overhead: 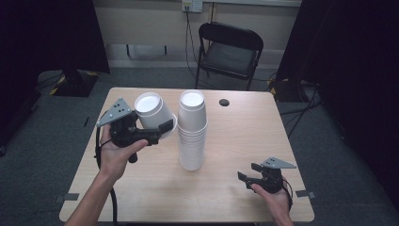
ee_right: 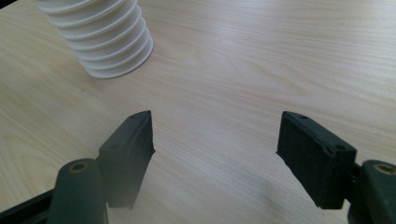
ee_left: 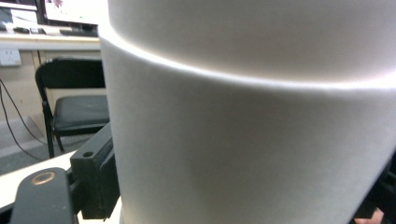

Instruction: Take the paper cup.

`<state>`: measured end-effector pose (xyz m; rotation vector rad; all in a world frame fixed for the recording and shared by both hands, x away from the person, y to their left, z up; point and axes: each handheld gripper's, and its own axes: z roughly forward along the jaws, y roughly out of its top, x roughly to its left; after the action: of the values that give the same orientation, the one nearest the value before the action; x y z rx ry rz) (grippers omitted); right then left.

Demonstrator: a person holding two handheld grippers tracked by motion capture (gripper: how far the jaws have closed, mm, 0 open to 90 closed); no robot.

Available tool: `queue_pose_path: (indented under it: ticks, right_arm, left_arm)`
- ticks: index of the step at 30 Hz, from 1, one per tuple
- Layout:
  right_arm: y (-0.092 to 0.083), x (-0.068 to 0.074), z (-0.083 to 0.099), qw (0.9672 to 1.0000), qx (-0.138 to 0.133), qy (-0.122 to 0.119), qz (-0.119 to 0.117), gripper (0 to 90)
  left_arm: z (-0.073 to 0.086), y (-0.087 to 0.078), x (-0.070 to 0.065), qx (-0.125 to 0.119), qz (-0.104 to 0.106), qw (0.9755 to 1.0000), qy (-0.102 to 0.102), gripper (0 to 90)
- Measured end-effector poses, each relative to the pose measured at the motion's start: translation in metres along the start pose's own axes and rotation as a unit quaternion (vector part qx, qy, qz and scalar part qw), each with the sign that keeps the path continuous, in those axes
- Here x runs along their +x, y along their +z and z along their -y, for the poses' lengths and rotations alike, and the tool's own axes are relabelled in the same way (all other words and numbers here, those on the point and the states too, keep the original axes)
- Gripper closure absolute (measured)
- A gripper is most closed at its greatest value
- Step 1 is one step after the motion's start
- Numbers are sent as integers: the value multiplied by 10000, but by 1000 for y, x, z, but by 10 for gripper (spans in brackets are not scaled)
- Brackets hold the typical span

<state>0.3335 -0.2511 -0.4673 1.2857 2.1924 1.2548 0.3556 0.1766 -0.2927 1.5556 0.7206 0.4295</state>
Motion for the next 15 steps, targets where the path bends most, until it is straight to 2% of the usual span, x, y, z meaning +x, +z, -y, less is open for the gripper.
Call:
queue_pose_path:
  ticks: [3,5,6,10,12,15]
  right_arm:
    - [0,2,-1,10000,-20,-16,-31,268]
    - [-1,5,-2,10000,-41,-31,-68,268]
    - [-2,10,-4,9998,-98,-72,-125,268]
    - [-7,19,-8,9994,-192,-186,-198,268]
    - [-10,27,-10,9990,-237,-263,-265,269]
    - [-11,31,-12,9988,-227,-285,-313,270]
  left_arm:
    - [9,-2,0,84,-25,10000,-36,141]
    - [15,-3,0,113,26,9998,-143,141]
    - [21,-3,0,153,23,9997,-187,141]
    - [28,-3,-1,263,21,9994,-215,141]
    - [37,-3,-2,325,67,9990,-306,140]
    - [43,-3,-4,398,35,9990,-220,140]
